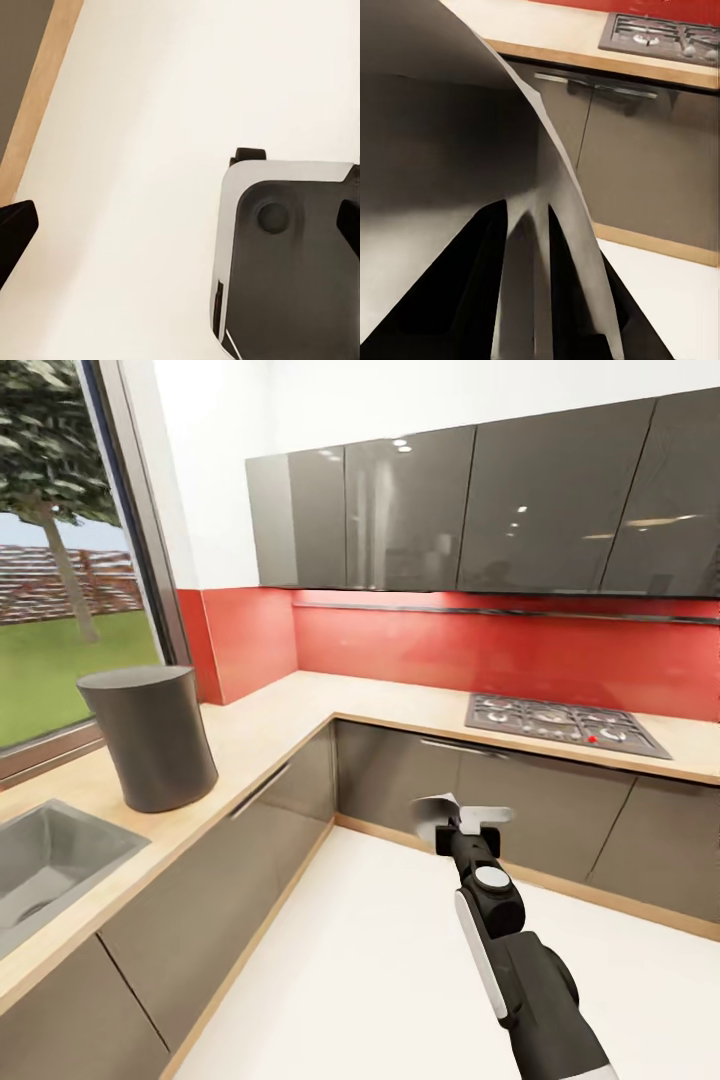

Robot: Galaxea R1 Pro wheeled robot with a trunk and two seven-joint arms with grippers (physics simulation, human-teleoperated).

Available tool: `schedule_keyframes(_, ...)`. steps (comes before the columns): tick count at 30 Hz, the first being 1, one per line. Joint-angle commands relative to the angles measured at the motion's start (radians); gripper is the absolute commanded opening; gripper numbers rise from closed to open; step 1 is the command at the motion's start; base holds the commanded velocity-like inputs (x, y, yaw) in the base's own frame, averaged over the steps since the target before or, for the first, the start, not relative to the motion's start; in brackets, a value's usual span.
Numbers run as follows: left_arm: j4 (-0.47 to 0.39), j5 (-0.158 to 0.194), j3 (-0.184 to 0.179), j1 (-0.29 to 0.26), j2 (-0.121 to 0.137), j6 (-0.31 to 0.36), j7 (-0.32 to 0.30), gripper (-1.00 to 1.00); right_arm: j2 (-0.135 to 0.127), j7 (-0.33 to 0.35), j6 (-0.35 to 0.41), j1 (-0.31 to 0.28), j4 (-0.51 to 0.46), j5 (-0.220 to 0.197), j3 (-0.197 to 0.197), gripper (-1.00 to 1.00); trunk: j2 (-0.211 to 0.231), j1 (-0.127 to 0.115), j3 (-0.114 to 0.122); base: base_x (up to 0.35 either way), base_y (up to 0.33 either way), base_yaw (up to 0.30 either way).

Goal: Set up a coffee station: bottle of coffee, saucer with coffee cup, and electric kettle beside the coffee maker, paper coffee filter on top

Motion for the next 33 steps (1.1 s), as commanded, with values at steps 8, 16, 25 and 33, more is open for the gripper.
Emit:
schedule_keyframes(8,0.003,-0.001,0.008,-0.001,0.0,-0.004,0.0,1.0,-0.003,-0.004,0.006,-0.001,0.005,0.002,0.005,-1.0,-0.002,0.001,-0.002,0.258,-0.206,-0.002)
schedule_keyframes(16,0.003,-0.001,0.008,-0.001,0.0,-0.005,0.0,1.0,-0.003,-0.004,0.006,-0.001,0.005,0.002,0.005,-1.0,-0.002,0.001,-0.002,0.296,-0.114,0.0)
schedule_keyframes(25,0.003,-0.001,0.008,-0.001,0.0,-0.005,0.0,1.0,-0.002,-0.004,0.006,-0.001,0.005,0.002,0.005,-1.0,-0.002,0.001,-0.002,0.332,-0.003,0.0)
schedule_keyframes(33,0.015,-0.003,0.007,0.0,0.001,-0.005,0.001,1.0,0.001,-0.004,0.0,-0.001,0.002,0.002,0.005,-1.0,-0.002,0.001,-0.002,0.334,0.0,0.0)
